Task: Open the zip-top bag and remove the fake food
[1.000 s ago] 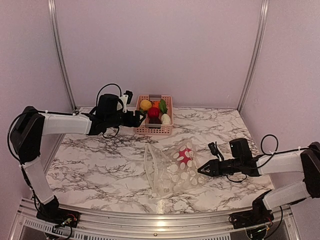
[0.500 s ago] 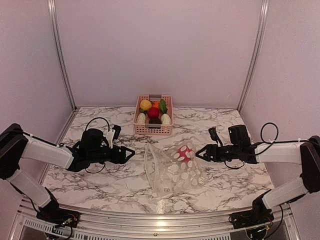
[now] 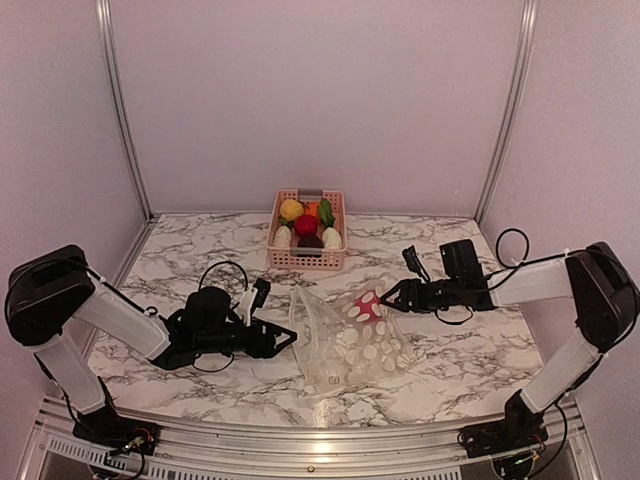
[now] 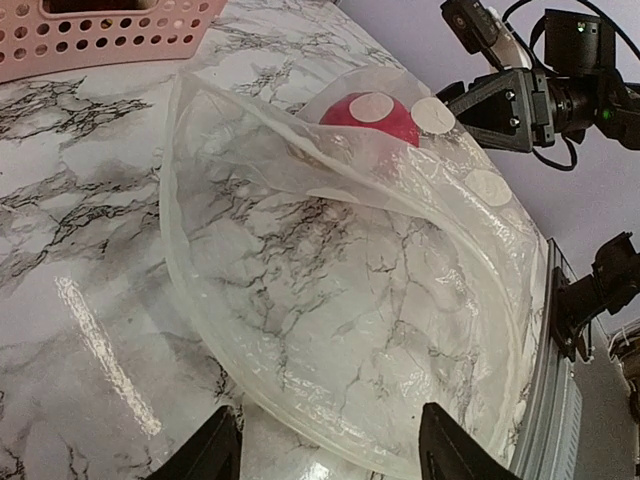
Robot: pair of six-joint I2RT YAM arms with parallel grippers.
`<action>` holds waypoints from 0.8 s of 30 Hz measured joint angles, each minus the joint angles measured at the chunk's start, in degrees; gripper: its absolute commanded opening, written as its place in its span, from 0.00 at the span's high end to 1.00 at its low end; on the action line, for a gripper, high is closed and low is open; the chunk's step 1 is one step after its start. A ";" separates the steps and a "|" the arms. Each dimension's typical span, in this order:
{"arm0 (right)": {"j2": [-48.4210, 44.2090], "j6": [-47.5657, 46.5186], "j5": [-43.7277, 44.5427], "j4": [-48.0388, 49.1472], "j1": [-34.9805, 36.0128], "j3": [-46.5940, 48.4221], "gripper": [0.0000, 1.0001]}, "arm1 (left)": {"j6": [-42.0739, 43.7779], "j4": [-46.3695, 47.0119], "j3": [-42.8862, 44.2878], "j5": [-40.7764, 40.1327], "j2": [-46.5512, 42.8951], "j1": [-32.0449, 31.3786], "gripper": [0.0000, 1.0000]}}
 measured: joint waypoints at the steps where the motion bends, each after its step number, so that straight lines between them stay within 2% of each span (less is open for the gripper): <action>1: 0.55 -0.26 -0.15 0.17 0.00 0.13 0.43 | -0.28 0.50 0.55 0.11 1.36 -0.17 0.40; 5: 2.99 -0.81 -1.11 1.20 -0.02 0.52 0.55 | -1.51 2.82 3.52 1.01 5.79 -0.63 0.42; 8: 4.37 -0.87 -1.95 1.99 -0.04 0.52 0.72 | -2.16 4.59 6.36 1.97 8.92 -0.83 0.42; 11: 5.62 -0.90 -2.73 2.93 -0.04 0.52 0.92 | -2.99 6.10 8.79 2.95 11.37 -0.98 0.42; 13: 6.23 -0.81 -3.37 3.48 -0.04 0.52 1.00 | -3.76 7.06 10.34 3.52 12.87 -1.09 0.42; 24: 6.80 0.68 -6.64 6.49 0.28 -0.72 1.00 | -6.36 8.22 18.62 4.94 21.33 -2.14 0.45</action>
